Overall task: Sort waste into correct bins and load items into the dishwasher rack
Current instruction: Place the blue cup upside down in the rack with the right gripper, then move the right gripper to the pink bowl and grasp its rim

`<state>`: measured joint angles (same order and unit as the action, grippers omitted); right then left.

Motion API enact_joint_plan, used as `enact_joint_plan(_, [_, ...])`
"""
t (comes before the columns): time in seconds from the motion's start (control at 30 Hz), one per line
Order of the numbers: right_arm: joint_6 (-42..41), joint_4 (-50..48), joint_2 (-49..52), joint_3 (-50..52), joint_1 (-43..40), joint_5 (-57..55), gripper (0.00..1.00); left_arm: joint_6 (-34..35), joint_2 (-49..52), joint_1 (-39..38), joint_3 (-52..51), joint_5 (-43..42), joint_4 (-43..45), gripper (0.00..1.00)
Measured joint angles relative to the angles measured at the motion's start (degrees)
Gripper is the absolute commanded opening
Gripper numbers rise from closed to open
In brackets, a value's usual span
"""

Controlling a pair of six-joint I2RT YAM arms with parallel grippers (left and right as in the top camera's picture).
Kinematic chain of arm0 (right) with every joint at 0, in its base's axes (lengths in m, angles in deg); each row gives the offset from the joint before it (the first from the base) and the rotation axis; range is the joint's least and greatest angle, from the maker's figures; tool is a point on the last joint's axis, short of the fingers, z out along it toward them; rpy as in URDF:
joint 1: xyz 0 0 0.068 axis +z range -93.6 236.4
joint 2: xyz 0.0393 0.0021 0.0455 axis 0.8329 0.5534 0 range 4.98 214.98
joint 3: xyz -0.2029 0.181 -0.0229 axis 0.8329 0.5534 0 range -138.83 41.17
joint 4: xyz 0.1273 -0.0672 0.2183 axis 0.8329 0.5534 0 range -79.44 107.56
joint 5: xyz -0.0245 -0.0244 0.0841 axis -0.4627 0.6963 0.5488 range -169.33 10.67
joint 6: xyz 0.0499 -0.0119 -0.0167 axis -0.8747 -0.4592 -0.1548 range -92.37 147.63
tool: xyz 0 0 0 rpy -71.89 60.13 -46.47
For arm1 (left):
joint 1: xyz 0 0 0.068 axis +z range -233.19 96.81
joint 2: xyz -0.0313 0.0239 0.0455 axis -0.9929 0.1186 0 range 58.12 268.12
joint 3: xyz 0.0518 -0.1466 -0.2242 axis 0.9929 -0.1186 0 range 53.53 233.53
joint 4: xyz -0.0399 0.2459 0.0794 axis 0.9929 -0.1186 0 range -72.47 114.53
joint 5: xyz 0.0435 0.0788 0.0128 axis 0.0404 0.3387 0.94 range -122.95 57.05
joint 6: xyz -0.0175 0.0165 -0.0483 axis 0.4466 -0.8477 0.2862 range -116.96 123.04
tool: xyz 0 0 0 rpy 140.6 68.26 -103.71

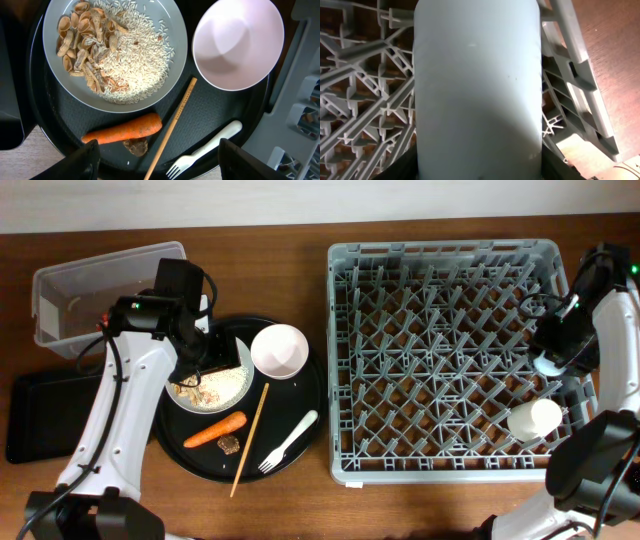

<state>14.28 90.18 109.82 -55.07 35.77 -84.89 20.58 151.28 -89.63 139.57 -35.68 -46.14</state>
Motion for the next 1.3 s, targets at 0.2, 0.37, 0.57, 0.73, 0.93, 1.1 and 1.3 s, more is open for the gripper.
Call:
enact_joint_plan(0.2, [0.0,3.2,0.2,-3.1,-0.1,0.5,0.22,0.0,0.0,0.0,0.0,0.0,0.0,0.75])
enact_joint_plan(0.37, [0.0,3.8,0.2,-3.1,-0.1,0.7,0.22,0.0,0.0,0.0,0.0,0.0,0.0,0.75])
enact_joint_plan(0.57, [0.2,2.6,0.2,-3.1,-0.1,0.6,0.92,0.0,0.0,0.0,0.0,0.0,0.0,0.75])
enact_joint_plan(0.73, [-0.2,-4.5,0.3,-3.2,-0.1,0.7,0.94,0.0,0.0,0.0,0.0,0.0,-0.1,0.75])
enact_joint_plan(0.93, [-0.2,-4.0,0.3,-3.2,-0.1,0.7,0.95,0.0,0.0,0.0,0.0,0.0,-0.3,0.75])
enact_joint_plan(1.1, [-0.1,-1.4,0.3,-3.2,-0.1,0.7,0.98,0.0,0.0,0.0,0.0,0.0,-0.4,0.75])
enact_joint_plan(1.3, [5.0,2.3,0.3,-3.2,-0.1,8.0,0.98,0.0,0.0,0.0,0.0,0.0,-0.5,0.75])
